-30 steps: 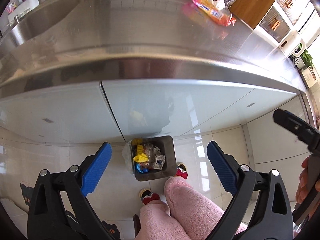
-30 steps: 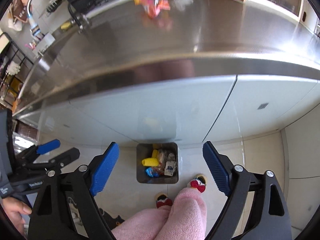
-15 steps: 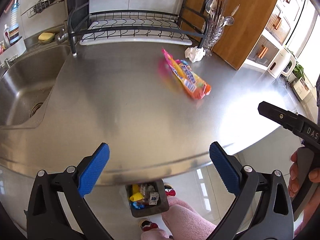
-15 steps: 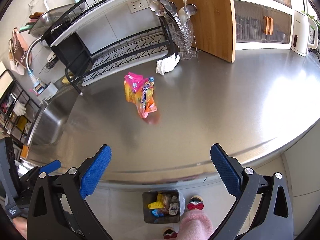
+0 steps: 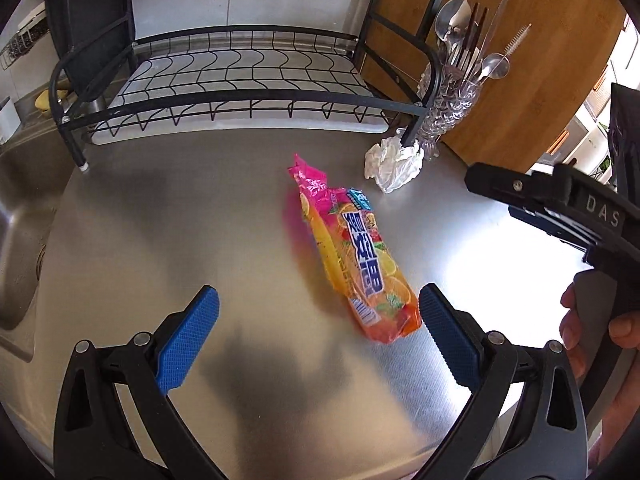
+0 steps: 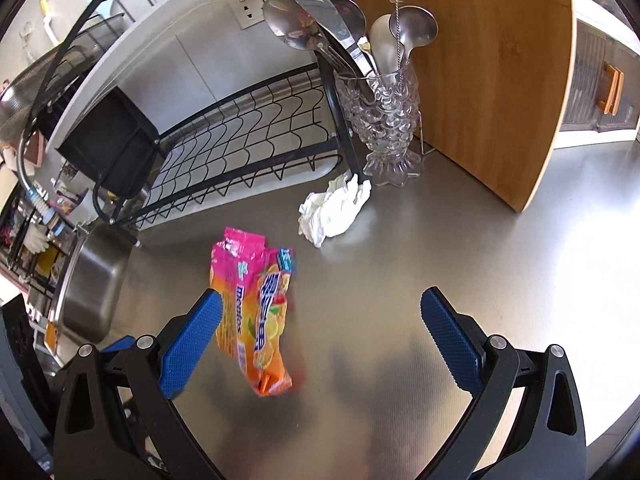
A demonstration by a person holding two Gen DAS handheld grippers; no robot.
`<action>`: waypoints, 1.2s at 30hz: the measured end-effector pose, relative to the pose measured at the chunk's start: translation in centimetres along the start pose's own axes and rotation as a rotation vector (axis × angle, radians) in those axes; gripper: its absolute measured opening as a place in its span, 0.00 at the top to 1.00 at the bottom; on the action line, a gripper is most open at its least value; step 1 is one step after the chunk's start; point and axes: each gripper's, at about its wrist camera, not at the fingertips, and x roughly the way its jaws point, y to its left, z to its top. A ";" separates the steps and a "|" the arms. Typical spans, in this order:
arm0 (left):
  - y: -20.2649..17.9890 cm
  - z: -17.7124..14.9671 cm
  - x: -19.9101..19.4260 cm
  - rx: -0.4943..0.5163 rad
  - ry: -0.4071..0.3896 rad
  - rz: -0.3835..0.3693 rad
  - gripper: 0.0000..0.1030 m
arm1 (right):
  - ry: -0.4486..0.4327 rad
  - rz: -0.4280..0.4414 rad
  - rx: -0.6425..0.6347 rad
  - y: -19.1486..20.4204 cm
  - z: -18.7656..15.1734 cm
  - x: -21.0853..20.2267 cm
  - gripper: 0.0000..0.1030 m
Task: Collect trash
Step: 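Grasp the orange snack bag with the left gripper while the right grasps the white tissue, then carry the snack bag and tissue down over the black bin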
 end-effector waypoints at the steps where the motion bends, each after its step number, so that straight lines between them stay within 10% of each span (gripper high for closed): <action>1: -0.3 0.3 0.6 0.006 0.005 0.003 0.08 | 0.004 0.003 0.012 -0.2 0.7 0.7 0.03; 13: -1.0 2.4 6.6 0.011 0.096 0.043 0.26 | 0.066 -0.035 0.007 -1.7 4.7 9.5 0.28; 24: -1.0 2.9 7.8 0.036 0.115 0.077 0.94 | 0.076 -0.046 -0.102 -0.7 4.4 11.8 0.72; 36: 0.0 -0.1 2.3 0.050 0.047 0.067 0.99 | 0.048 -0.053 -0.121 1.1 1.5 7.5 0.78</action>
